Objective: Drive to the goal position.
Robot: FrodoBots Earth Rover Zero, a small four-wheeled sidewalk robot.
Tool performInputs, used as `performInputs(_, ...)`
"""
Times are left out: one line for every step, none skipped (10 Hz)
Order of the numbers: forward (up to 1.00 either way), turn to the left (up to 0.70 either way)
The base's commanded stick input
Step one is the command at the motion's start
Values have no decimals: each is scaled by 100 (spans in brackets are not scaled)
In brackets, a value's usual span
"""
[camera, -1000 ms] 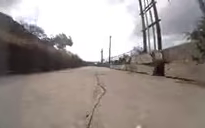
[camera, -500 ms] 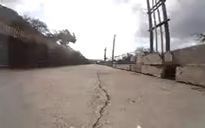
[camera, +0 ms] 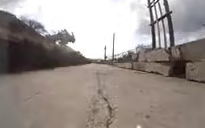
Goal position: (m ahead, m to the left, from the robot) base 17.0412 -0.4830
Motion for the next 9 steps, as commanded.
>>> performInputs(100, 0)
performInputs(100, 0)
performInputs(100, 0)
performInputs(100, 0)
performInputs(100, 0)
performInputs(100, 0)
performInputs(100, 0)
performInputs(100, 0)
performInputs(100, 0)
